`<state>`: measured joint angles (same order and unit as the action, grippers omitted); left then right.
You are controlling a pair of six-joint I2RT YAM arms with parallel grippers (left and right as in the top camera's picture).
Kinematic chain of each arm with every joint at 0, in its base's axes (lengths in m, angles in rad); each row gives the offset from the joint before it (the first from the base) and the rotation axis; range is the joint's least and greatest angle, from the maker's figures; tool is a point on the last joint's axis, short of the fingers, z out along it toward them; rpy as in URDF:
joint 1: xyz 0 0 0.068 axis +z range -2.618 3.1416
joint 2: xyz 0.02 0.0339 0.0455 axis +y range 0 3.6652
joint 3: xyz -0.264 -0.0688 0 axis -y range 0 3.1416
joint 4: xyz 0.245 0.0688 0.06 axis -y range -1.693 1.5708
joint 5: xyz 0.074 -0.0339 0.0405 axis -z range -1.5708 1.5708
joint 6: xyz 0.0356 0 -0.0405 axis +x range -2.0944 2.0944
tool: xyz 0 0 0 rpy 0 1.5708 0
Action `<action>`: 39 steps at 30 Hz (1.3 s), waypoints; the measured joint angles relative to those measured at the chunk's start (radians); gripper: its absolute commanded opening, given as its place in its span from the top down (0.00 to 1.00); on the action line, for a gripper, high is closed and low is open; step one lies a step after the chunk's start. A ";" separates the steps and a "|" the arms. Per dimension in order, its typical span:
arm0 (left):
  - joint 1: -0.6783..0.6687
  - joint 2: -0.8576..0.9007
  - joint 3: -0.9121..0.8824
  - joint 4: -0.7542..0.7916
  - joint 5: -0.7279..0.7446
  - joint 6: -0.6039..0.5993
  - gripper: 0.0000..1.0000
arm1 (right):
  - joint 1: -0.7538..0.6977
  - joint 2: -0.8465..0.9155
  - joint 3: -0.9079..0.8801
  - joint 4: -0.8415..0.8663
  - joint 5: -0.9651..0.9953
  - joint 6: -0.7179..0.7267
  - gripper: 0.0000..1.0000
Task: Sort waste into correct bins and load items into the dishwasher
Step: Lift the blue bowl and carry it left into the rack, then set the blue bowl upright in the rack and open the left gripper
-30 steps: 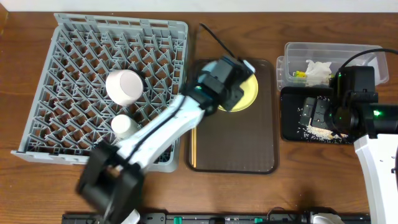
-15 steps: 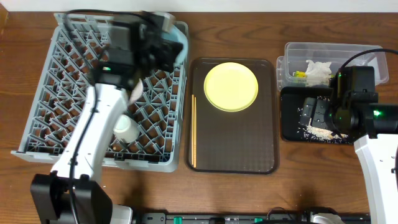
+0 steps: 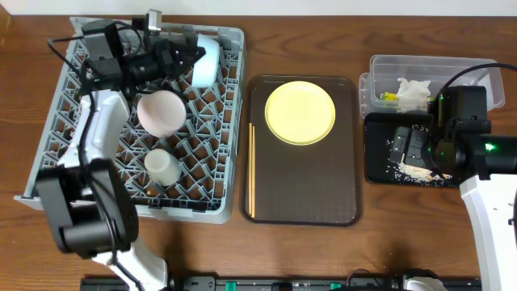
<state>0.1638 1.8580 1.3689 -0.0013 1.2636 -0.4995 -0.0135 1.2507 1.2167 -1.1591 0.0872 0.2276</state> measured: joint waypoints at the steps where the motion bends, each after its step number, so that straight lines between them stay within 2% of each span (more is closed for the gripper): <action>1: 0.002 0.023 0.000 0.016 0.022 -0.028 0.94 | 0.000 0.000 0.000 0.000 0.000 0.000 0.01; 5: 0.002 0.098 0.000 0.036 0.074 -0.107 0.94 | 0.000 0.000 0.000 0.000 0.000 0.000 0.01; 13: 0.047 0.139 0.001 0.054 0.153 -0.152 0.94 | 0.000 0.000 0.000 -0.003 0.000 0.000 0.01; 22: 0.124 0.164 0.001 0.048 0.111 -0.158 0.93 | 0.000 0.000 0.000 -0.003 0.000 0.000 0.01; 23: 0.127 0.167 0.001 0.046 0.107 -0.158 0.89 | 0.000 0.000 0.000 -0.003 0.000 0.000 0.01; 25: 0.129 0.169 0.000 0.044 0.096 -0.159 0.59 | 0.000 0.000 0.000 -0.003 0.000 0.000 0.01; 27: 0.132 0.169 0.000 0.044 0.090 -0.154 0.56 | 0.000 0.000 0.000 -0.003 0.000 0.000 0.01; 29: 0.137 0.169 0.000 0.043 0.087 -0.154 0.42 | 0.000 0.000 0.000 -0.004 0.000 0.000 0.01; 31: 0.145 0.169 0.000 0.042 0.085 -0.151 0.41 | 0.000 0.000 0.000 -0.003 0.000 0.000 0.01; 39: 0.184 0.169 0.000 0.042 0.082 -0.153 0.16 | 0.000 0.000 0.000 -0.004 0.000 0.000 0.01</action>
<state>0.3481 2.0274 1.3693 0.0406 1.3457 -0.6529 -0.0135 1.2507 1.2167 -1.1629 0.0872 0.2276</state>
